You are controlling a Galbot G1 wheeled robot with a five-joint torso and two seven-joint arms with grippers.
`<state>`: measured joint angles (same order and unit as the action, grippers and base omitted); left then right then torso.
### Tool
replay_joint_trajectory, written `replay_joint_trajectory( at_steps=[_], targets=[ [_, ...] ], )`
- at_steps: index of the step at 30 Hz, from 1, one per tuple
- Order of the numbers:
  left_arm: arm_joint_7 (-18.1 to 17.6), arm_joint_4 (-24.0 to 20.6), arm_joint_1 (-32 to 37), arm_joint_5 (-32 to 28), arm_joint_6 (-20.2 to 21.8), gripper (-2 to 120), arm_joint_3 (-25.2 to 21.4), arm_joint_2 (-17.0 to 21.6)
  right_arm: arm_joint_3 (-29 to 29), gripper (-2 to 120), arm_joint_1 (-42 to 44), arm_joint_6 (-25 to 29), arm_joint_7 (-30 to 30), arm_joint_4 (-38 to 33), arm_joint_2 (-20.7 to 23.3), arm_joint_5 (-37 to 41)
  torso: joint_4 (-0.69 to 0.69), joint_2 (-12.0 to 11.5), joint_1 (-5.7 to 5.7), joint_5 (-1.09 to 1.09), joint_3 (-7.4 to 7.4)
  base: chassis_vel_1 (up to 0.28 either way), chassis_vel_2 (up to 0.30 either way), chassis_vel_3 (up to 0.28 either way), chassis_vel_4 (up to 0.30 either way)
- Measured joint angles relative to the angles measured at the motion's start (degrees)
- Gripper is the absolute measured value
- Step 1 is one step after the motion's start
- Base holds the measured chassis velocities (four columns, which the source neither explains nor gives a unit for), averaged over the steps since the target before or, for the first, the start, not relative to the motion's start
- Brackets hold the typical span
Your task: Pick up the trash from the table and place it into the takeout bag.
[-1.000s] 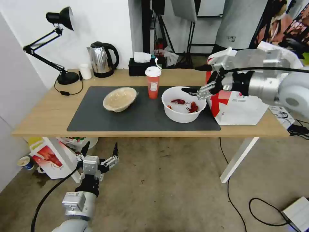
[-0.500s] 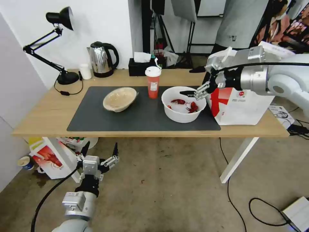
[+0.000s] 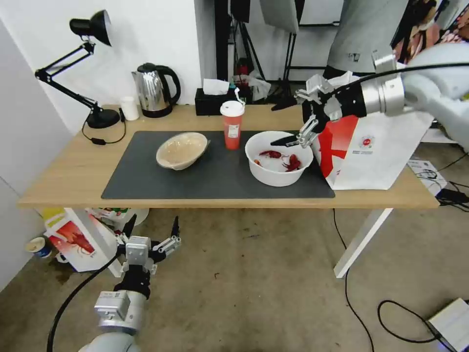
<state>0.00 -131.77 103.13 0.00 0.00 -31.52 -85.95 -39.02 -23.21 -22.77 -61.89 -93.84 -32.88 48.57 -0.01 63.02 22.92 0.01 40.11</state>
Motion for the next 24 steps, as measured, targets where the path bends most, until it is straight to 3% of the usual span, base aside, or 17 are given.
replay_joint_trajectory(
  at_steps=[9, 24],
  targets=[
    [0.0, 0.0, 0.0, 0.0, 0.0, 100, 0.0, 0.0, -5.36, 100, -5.47, -2.05, -9.0, 4.39, -4.57, -2.24, 0.0, 0.0, 0.0, -0.01, 0.0, 0.0, 0.0, 0.0, 0.0],
    [0.0, 0.0, 0.0, 0.0, 0.0, 100, 0.0, 0.0, -6.48, 100, -6.63, -2.71, -22.42, 9.16, -8.34, -12.97, 0.0, 0.01, 0.0, -0.02, 0.0, 0.0, 0.0, 0.0, 0.0]
  ],
)
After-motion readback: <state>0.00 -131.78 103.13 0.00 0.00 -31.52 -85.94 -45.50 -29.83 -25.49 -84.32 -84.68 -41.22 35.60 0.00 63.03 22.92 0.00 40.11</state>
